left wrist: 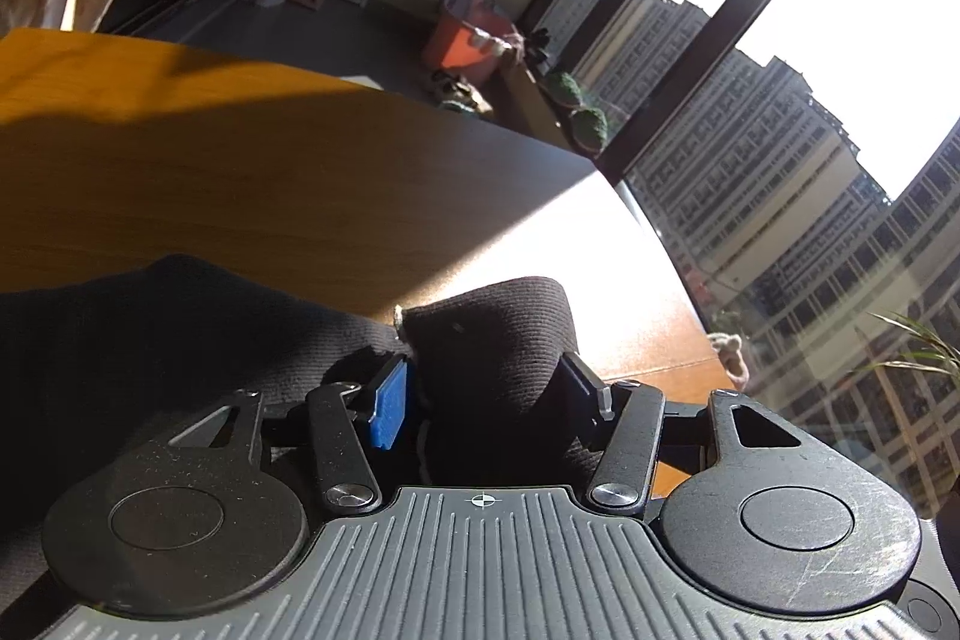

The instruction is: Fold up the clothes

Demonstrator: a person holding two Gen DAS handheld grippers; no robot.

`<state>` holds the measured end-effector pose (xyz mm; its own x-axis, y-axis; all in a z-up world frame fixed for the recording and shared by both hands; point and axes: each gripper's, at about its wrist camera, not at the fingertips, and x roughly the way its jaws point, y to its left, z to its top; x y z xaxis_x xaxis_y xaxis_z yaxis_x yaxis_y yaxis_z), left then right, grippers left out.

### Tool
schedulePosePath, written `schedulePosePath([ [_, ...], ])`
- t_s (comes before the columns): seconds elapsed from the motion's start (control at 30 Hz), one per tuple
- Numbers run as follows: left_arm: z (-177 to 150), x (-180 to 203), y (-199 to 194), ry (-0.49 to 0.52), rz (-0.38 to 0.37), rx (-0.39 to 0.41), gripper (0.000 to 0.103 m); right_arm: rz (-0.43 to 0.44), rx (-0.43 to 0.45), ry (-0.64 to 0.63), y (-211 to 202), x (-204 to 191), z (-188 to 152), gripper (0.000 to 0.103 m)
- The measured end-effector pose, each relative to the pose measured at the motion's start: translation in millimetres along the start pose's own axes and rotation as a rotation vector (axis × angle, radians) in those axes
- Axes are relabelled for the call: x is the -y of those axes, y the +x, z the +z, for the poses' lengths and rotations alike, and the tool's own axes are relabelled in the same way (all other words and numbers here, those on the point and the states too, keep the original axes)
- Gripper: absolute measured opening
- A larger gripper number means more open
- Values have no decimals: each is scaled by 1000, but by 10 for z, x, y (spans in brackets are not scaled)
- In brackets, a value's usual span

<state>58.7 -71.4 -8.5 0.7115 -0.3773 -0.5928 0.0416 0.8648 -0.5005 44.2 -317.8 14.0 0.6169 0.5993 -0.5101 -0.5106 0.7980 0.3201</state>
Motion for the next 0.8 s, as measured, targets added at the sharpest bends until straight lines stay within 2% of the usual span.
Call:
schedulePosePath([
  [0.1, -33, -6, -20, -10, -2, 1, 61, 0, -37, 112, 175, 110, -70, 67],
  [0.17, -38, -19, -27, -15, -9, 0, 61, -4, -39, 129, 243, 159, -149, 52],
  [0.3, -8, -9, 28, -27, -40, -6, 62, -12, -13, 62, 206, 164, -196, 41],
  [0.37, 39, 40, 52, -28, -63, -3, 63, -62, 5, -36, 156, 128, -130, 40],
  [0.47, 128, 139, 27, -18, -91, 18, 63, -212, 49, -310, 92, -33, -97, 40],
  [0.57, 180, 305, -1, 25, -96, 36, 63, -363, 18, -557, 181, -184, -144, 41],
  [0.7, 170, 507, 111, 70, -100, 17, 60, -423, 9, -703, 308, -352, -261, 41],
  [0.8, 137, 514, 275, 92, -47, -19, 57, -403, 14, -718, 332, -413, -296, 44],
])
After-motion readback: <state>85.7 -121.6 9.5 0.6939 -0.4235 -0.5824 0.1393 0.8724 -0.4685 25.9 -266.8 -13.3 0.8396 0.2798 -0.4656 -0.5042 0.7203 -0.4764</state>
